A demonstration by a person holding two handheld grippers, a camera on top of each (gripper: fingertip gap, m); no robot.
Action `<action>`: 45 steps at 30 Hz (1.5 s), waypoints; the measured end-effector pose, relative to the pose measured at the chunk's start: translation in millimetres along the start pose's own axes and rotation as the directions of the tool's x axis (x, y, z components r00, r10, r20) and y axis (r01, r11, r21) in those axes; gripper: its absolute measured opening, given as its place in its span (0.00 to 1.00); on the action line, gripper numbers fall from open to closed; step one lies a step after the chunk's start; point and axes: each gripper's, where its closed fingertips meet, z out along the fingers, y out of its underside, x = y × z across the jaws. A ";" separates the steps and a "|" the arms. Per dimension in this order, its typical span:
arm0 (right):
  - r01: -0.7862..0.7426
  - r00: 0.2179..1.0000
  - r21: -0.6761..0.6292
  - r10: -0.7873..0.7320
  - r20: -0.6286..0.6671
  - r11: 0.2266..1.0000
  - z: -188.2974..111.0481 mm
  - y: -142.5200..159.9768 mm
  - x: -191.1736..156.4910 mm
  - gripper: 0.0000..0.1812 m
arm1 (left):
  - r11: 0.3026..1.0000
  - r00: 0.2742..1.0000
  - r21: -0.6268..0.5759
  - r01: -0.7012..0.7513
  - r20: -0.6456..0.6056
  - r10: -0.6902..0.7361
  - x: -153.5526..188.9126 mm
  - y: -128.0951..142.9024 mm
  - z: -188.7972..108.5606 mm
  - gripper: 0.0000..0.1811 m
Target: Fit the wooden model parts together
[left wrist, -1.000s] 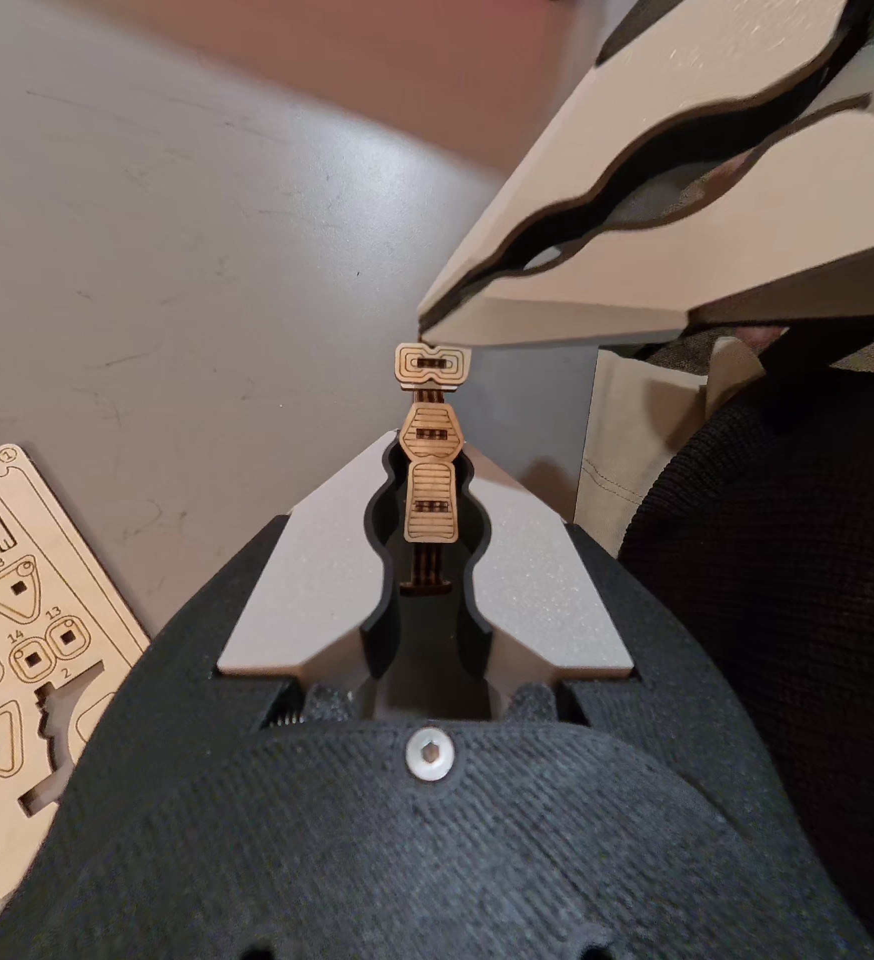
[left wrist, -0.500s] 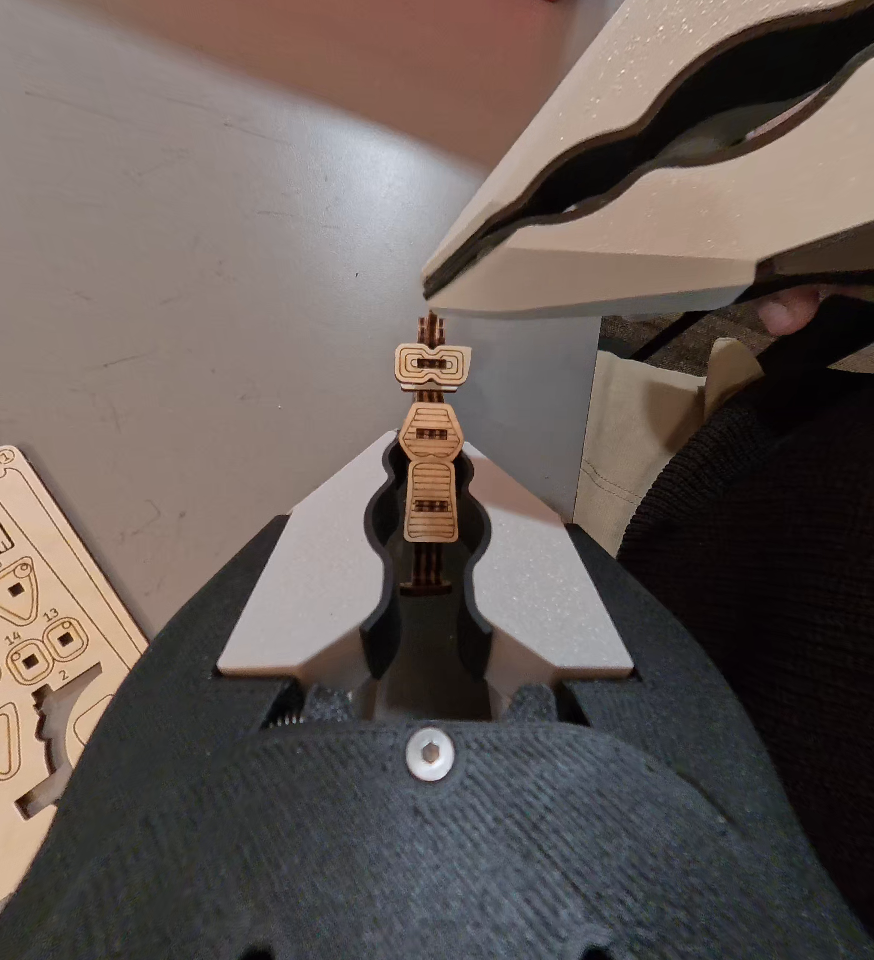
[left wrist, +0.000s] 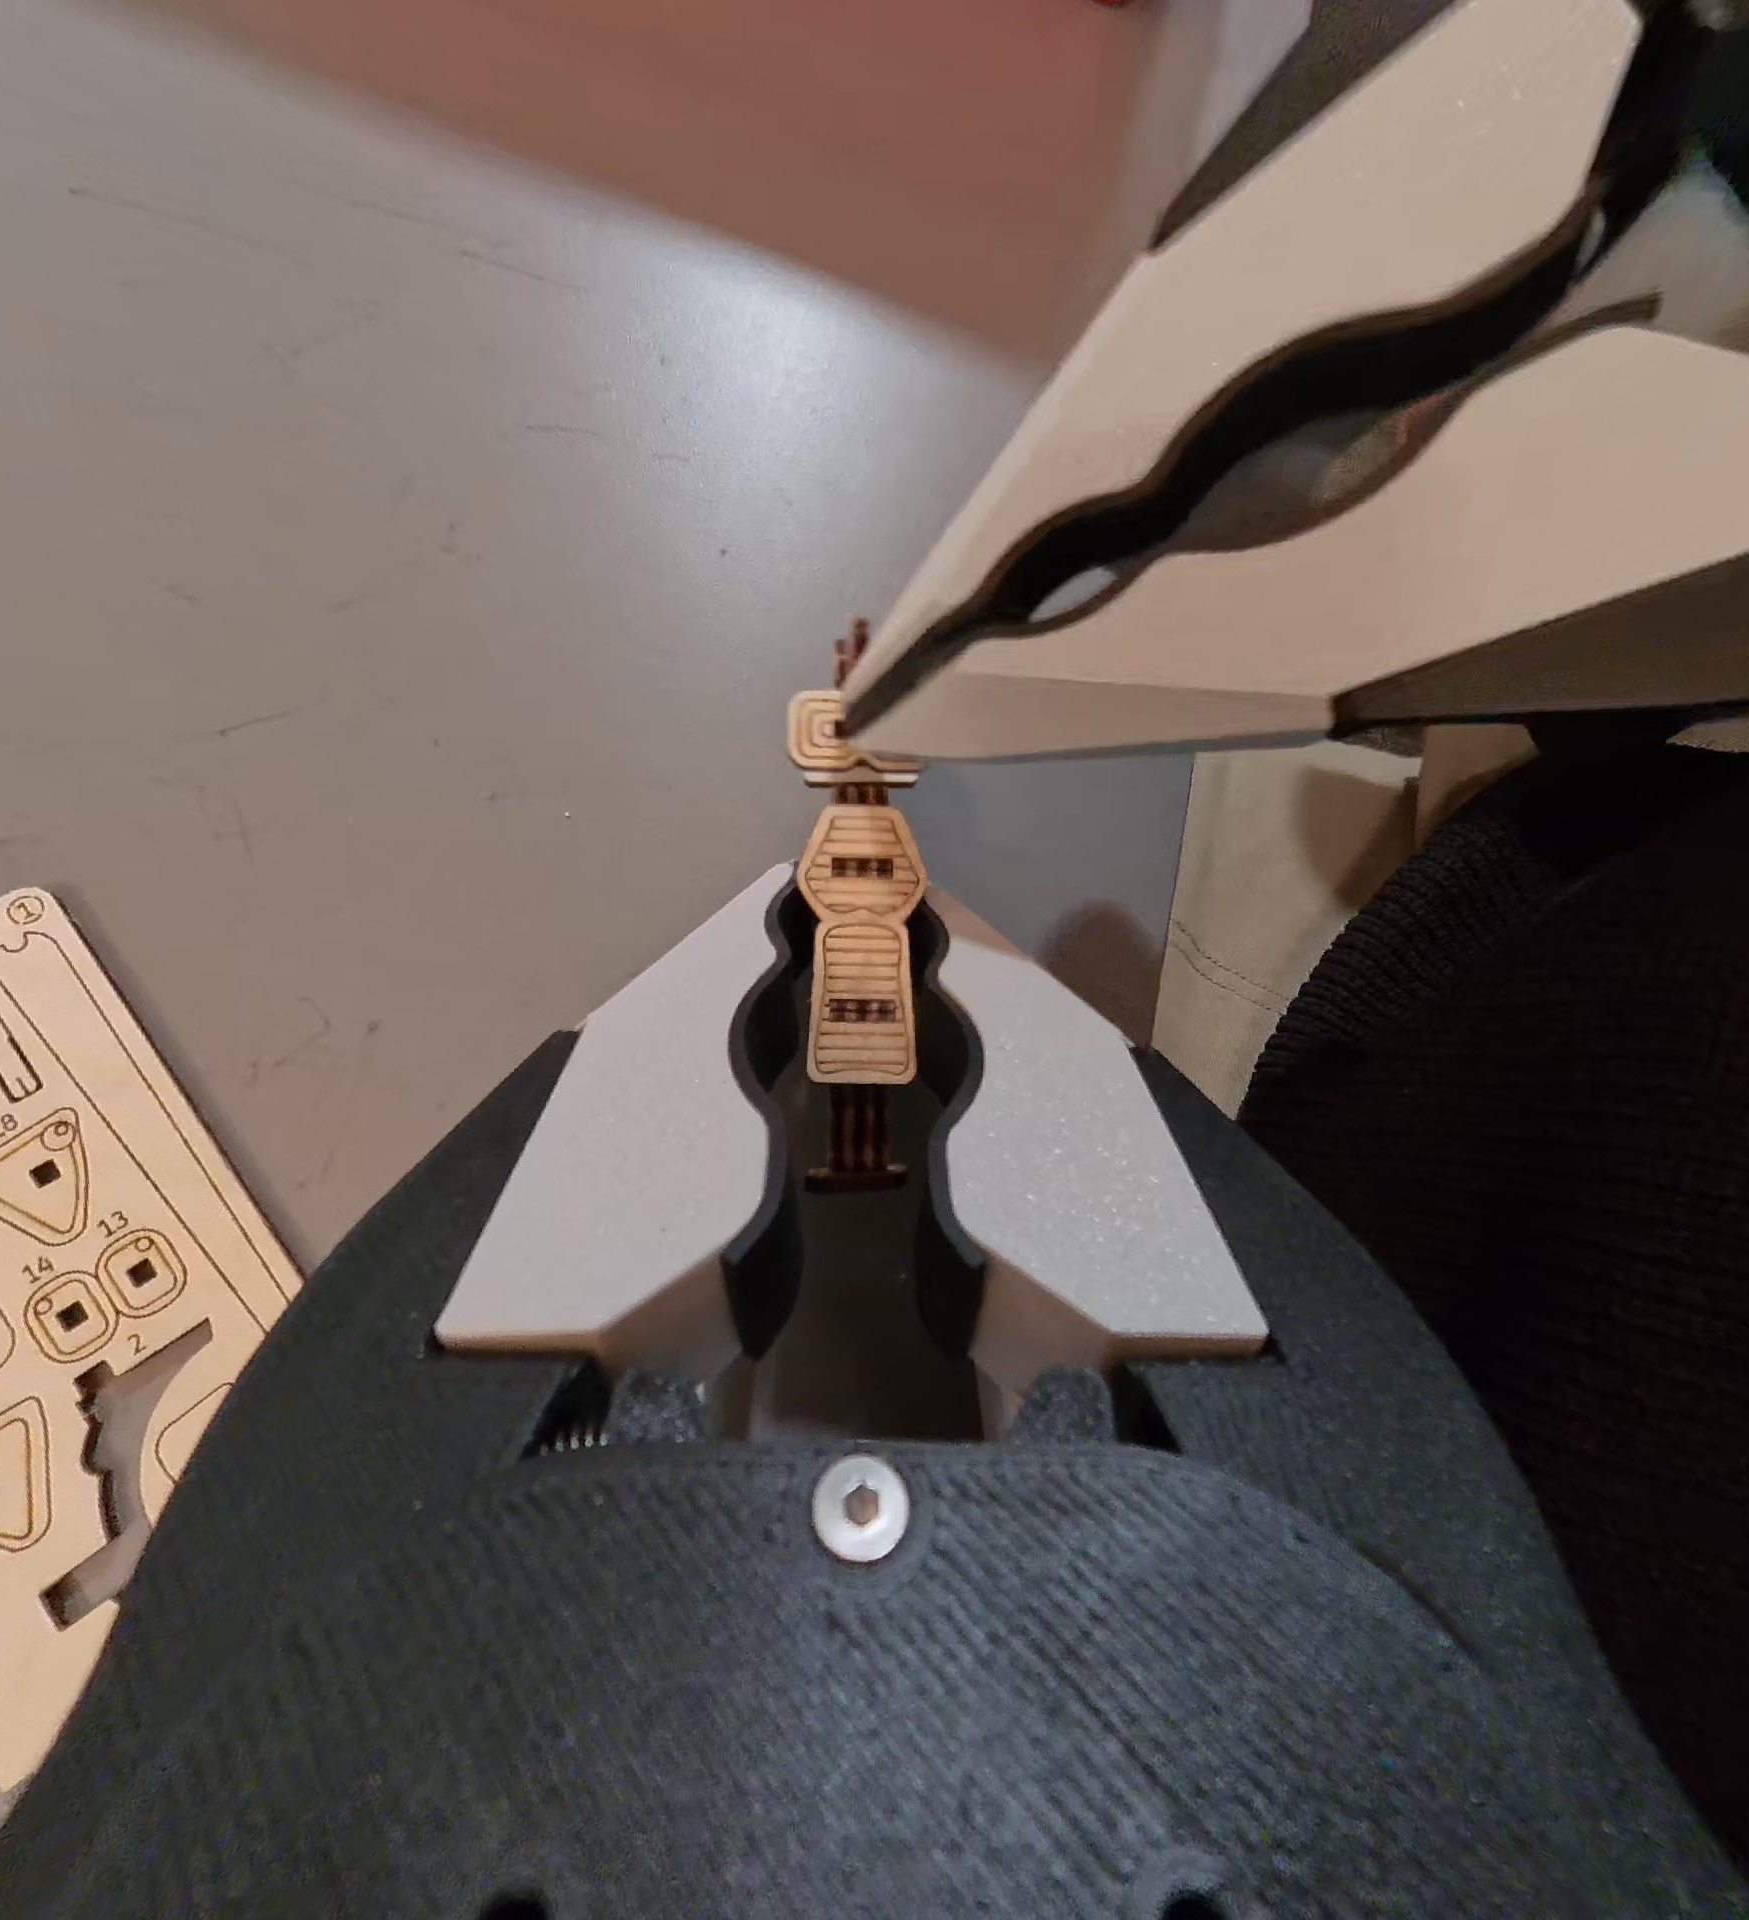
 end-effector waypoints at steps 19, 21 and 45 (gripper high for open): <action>0.039 0.999 0.069 -0.036 -0.038 0.997 -11.1 -16.3 3.2 0.00 | 1.000 1.000 -0.004 -0.008 -0.009 0.008 1.6 0.7 0.5 0.09; 0.022 0.999 -0.002 -0.022 -0.025 1.000 -1.0 -0.7 1.9 0.00 | 1.000 1.000 -0.005 -0.008 -0.006 0.008 1.2 0.8 0.5 0.09; 0.117 0.981 0.117 -0.133 0.141 0.986 -28.2 -23.6 7.6 0.00 | 0.985 0.984 -0.028 -0.172 -0.062 0.170 14.7 5.7 1.0 0.09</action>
